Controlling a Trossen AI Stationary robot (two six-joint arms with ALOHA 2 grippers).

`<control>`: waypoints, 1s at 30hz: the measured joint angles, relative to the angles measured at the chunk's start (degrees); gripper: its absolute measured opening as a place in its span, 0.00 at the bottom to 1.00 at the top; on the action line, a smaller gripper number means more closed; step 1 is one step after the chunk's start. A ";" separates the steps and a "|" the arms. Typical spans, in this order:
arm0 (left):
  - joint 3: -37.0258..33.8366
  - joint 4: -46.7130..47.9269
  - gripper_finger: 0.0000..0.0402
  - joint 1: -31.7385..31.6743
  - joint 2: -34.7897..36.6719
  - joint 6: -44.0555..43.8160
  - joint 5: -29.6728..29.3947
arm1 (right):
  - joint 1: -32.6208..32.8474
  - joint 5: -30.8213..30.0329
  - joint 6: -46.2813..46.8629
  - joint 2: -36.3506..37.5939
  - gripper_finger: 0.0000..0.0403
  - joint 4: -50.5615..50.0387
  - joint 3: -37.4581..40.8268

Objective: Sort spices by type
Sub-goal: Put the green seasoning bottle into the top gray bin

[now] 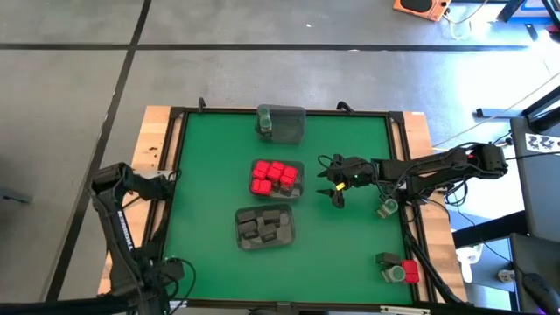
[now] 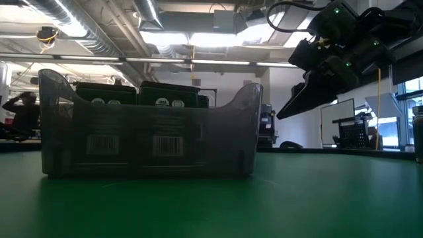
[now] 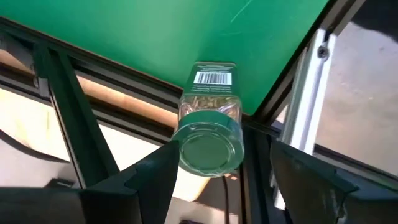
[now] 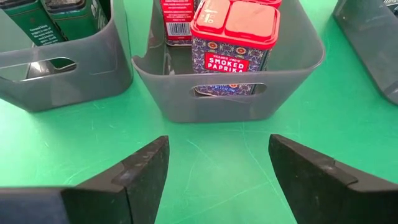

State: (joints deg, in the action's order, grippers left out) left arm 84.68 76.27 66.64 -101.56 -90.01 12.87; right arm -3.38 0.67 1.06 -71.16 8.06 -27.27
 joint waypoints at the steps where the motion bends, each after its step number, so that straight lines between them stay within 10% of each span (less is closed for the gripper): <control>1: 0.00 0.28 0.62 0.26 -0.35 0.41 0.24 | 0.00 0.00 0.00 0.00 0.68 0.04 0.00; 30: 0.09 1.73 0.49 0.47 -7.46 -9.33 0.61 | 0.00 0.02 0.09 0.00 0.68 0.87 -0.02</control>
State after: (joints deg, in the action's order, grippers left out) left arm 84.78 78.00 67.12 -109.02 -99.34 13.47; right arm -3.38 0.69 1.15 -71.15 8.93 -27.29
